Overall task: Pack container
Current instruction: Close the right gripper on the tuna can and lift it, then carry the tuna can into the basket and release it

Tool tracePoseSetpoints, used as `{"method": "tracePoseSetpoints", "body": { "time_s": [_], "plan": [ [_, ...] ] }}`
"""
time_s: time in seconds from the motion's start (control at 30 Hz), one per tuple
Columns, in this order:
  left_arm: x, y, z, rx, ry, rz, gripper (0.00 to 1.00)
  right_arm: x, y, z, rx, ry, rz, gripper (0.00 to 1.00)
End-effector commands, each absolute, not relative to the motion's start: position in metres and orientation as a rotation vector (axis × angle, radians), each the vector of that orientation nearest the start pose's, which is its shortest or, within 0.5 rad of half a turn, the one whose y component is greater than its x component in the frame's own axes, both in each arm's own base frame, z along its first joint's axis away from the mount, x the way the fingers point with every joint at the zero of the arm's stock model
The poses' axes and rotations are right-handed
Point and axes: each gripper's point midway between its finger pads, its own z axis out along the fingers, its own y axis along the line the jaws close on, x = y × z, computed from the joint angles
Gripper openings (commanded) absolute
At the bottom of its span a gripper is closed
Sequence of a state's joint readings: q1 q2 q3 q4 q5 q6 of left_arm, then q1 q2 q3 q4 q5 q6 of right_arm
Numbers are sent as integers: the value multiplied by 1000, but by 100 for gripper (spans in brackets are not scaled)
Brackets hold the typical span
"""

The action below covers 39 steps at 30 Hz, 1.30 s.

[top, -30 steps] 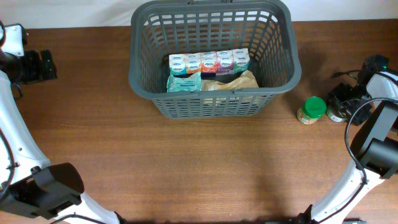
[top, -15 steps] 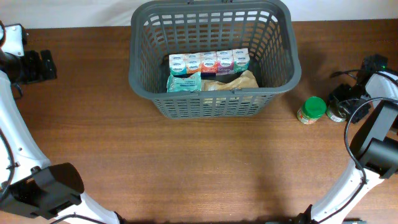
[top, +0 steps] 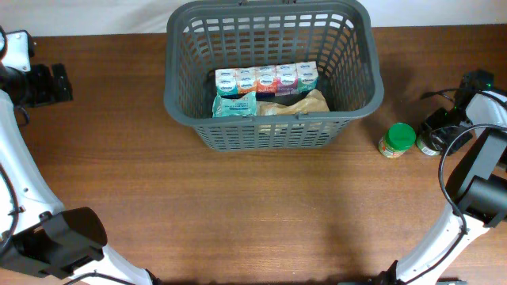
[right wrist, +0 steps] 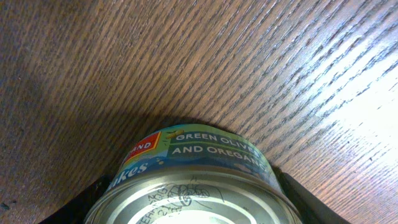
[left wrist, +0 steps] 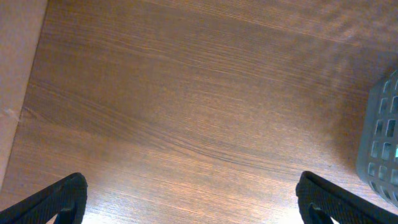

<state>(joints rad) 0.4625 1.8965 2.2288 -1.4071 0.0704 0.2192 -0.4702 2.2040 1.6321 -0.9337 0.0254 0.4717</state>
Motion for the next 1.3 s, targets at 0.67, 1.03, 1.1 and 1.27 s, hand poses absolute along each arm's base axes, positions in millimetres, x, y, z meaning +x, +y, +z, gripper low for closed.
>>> {"method": "tracePoseSetpoints", "body": {
  "time_s": [0.67,1.03,1.1,1.27],
  "plan": [
    [394,183,280,-312,2641,124,99,430,-203,264,1087,2416,-56,26],
    [394,183,280,-312,2641,124,99,433,-32,437,288,2179,38,24],
    [394,183,280,-312,2641,124,99,436,12,445,116,2163,69,24],
    [394,183,280,-312,2641,124,99,453,91,410,-106,2241,128,24]
  ]
}}
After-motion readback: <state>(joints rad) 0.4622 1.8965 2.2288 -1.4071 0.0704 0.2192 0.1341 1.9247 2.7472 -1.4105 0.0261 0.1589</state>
